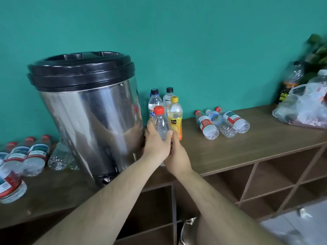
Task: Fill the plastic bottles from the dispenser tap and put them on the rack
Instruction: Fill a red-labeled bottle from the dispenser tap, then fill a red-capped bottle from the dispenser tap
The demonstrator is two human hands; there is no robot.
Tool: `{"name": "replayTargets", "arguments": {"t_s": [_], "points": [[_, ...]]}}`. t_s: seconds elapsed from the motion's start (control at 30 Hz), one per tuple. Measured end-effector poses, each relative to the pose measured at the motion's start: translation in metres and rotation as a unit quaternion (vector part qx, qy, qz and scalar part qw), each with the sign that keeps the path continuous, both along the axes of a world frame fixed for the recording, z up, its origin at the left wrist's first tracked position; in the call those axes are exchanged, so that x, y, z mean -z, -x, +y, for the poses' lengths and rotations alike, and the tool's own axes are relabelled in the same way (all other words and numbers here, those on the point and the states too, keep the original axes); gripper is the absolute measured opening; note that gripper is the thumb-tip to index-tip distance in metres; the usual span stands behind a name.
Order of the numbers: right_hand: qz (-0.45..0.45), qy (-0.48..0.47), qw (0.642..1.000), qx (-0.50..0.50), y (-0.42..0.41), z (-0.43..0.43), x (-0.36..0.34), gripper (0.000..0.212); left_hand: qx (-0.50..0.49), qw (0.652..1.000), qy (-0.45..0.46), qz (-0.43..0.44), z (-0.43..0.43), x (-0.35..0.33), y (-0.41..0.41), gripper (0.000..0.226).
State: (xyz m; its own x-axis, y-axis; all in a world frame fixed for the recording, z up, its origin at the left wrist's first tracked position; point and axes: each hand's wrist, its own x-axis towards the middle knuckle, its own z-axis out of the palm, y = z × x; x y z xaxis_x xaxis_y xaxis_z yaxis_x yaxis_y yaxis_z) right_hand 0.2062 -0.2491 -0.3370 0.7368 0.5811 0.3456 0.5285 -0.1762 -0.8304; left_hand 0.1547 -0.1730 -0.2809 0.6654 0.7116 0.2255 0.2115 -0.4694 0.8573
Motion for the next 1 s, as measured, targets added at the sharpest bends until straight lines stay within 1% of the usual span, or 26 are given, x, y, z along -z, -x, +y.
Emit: {"name": "replayTargets", "arguments": {"t_s": [0.07, 0.13, 0.23, 0.37, 0.47, 0.57, 0.67, 0.73, 0.8, 0.9, 1.0], "points": [[-0.007, -0.019, 1.0, -0.01, -0.009, 0.008, 0.001, 0.08, -0.01, 0.999, -0.025, 0.019, 0.001, 0.003, -0.002, 0.088], [-0.006, -0.025, 1.0, -0.01, -0.018, 0.015, 0.001, 0.08, -0.014, 0.997, -0.062, 0.034, 0.001, 0.007, -0.002, 0.085], [-0.022, 0.01, 1.0, 0.015, -0.029, 0.023, 0.001, 0.082, -0.011, 0.994, -0.102, 0.043, 0.0, 0.014, 0.001, 0.081], [-0.048, 0.052, 0.997, 0.021, -0.033, 0.029, 0.001, 0.067, -0.007, 0.993, -0.112, 0.041, 0.001, 0.023, 0.004, 0.068], [-0.096, 0.083, 0.992, 0.027, -0.038, 0.021, 0.006, 0.058, -0.005, 0.991, -0.129, 0.036, 0.0, 0.027, 0.003, 0.056], [-0.143, 0.075, 0.985, 0.065, -0.049, -0.002, 0.013, 0.051, 0.02, 0.986, -0.165, 0.015, -0.006, 0.032, -0.006, 0.05], [-0.17, 0.098, 0.971, 0.138, -0.073, -0.032, 0.017, 0.057, 0.059, 0.984, -0.167, 0.024, -0.015, 0.038, -0.029, 0.05], [-0.179, 0.138, 0.955, 0.193, -0.094, -0.048, 0.016, 0.061, 0.089, 0.979, -0.176, 0.048, -0.023, 0.038, -0.054, 0.052], [-0.165, 0.189, 0.942, 0.225, -0.116, -0.056, 0.011, 0.065, 0.126, 0.971, -0.189, 0.072, -0.029, 0.034, -0.085, 0.055], [-0.121, 0.267, 0.93, 0.22, -0.145, -0.057, 0.003, 0.071, 0.168, 0.962, -0.185, 0.11, -0.035, 0.028, -0.123, 0.063], [-0.089, 0.308, 0.927, 0.196, -0.162, -0.057, -0.001, 0.077, 0.184, 0.955, -0.182, 0.147, -0.032, 0.026, -0.145, 0.071]]}}
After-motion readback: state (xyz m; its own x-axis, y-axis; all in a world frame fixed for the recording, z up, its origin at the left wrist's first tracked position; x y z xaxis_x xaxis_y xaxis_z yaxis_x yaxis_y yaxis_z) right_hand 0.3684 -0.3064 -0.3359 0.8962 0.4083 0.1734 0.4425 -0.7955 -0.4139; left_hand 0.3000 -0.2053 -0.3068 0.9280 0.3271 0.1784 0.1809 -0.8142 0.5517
